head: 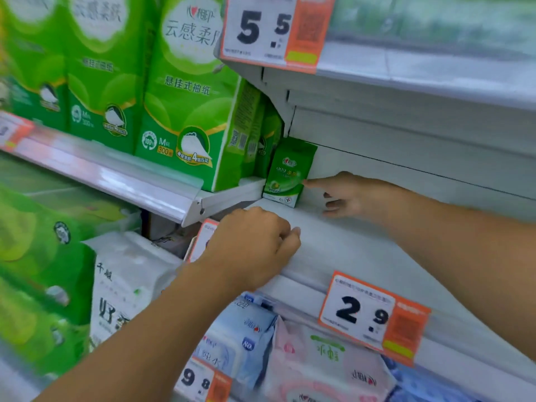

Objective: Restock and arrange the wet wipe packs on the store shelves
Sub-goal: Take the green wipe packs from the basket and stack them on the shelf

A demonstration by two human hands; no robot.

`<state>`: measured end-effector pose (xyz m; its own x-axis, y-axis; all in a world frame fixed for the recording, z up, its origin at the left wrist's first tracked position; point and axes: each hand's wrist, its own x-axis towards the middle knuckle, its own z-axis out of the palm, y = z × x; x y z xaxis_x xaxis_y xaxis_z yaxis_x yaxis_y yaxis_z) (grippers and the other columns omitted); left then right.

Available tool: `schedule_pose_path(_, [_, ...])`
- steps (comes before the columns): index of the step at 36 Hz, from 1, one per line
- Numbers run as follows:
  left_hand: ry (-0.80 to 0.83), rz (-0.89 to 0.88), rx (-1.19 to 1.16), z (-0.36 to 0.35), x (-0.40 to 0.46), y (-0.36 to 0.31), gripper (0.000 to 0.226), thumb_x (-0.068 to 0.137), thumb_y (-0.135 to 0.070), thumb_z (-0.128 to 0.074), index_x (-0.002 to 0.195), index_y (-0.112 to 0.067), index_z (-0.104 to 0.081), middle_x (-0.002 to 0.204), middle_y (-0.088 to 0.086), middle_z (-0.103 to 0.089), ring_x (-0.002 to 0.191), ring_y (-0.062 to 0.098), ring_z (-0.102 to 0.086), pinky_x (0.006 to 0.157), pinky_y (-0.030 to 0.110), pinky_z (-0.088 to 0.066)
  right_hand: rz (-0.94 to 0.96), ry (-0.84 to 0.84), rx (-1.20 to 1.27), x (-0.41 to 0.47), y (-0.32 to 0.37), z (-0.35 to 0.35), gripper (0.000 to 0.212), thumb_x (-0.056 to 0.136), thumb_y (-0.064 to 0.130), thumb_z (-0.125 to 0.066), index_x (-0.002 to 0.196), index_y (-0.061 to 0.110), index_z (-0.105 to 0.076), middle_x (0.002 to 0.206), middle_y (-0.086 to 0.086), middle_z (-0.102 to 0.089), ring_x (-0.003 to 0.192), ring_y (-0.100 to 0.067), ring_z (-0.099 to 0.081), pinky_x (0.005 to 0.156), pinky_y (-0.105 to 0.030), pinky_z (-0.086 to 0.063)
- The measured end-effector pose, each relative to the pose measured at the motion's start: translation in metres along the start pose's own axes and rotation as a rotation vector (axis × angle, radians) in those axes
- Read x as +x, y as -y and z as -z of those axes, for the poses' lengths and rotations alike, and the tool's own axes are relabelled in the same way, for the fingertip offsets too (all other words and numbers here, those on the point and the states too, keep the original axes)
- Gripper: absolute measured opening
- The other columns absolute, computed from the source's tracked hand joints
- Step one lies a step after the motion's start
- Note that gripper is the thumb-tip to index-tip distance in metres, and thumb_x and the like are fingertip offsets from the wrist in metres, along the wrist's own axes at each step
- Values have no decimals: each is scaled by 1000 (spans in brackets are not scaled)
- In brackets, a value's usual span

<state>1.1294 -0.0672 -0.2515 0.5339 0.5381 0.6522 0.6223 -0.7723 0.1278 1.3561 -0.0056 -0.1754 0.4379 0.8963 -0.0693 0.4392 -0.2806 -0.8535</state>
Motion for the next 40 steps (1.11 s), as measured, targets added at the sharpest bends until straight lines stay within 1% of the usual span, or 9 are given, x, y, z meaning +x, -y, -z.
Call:
schedule_pose_path(3, [-190,-102,-124,8,-12,-15,38,93,-44,-42,93,-20,-70,90,1,-71,86,27,-64,74,36,-48,226,-58,-451,-67,-7,18,72,86,45,-73,140,3,-49,145,-12,-50,129,-29,-50,105,-38,-47])
schedule_pose_path(6, [-341,-216,-150,21,-36,-47,25,93,-30,-53,83,-12,-68,77,5,-68,75,31,-63,69,43,-49,646,-221,-690,-167,-33,36,48,87,40,-72,123,9,-66,125,-9,-66,113,-23,-60,99,-30,-45])
schedule_pose_path(11, [112,-352,-184,22,-102,-136,28,89,-38,-54,74,-16,-64,64,4,-61,67,34,-60,58,36,-45,1006,-270,-443,-341,-132,42,16,93,18,-57,87,8,-68,76,-2,-64,68,-11,-58,68,-23,-49])
schedule_pose_path(17, [1314,-538,82,-18,-223,-221,51,89,-55,-61,121,-15,-65,111,8,-69,104,28,-62,76,26,-42,480,501,-945,-441,-305,42,38,83,41,-73,110,15,-67,100,-4,-71,89,-21,-65,80,-34,-50])
schedule_pose_path(21, [1369,-454,106,-20,-294,-229,72,83,-63,-64,136,-17,-50,125,10,-62,112,31,-59,81,31,-45,153,849,-1052,-479,-345,22,72,74,51,-80,134,20,-55,132,-4,-61,117,-24,-58,94,-29,-47])
schedule_pose_path(28, [1623,-118,-106,-30,-348,-234,90,81,-49,-75,152,-21,-29,150,7,-41,131,28,-46,106,39,-41,-28,439,-888,-501,-398,-36,99,70,72,-68,140,12,-32,136,-16,-44,122,-36,-51,95,-45,-49])
schedule_pose_path(32, [1543,197,-365,-41,-353,-227,72,89,-53,-64,148,-20,-38,141,2,-52,116,21,-57,94,32,-50,-251,448,-519,-476,-402,-23,93,77,74,-63,146,19,-35,147,-9,-46,125,-30,-51,97,-36,-45])
schedule_pose_path(35, [1317,567,-570,-53,-346,-233,50,95,-49,-56,131,-15,-54,121,7,-65,103,20,-65,85,34,-58,-470,533,-561,-460,-413,10,105,73,69,-72,152,13,-32,157,-9,-35,138,-29,-41,107,-39,-40])
schedule_pose_path(40, [1325,899,-693,-75,-333,-271,75,89,-63,-55,138,-7,-49,130,14,-60,105,24,-64,85,33,-57,-726,536,-408,-463,-435,29,122,53,61,-89,152,17,-32,158,-8,-33,142,-33,-36,111,-51,-37])
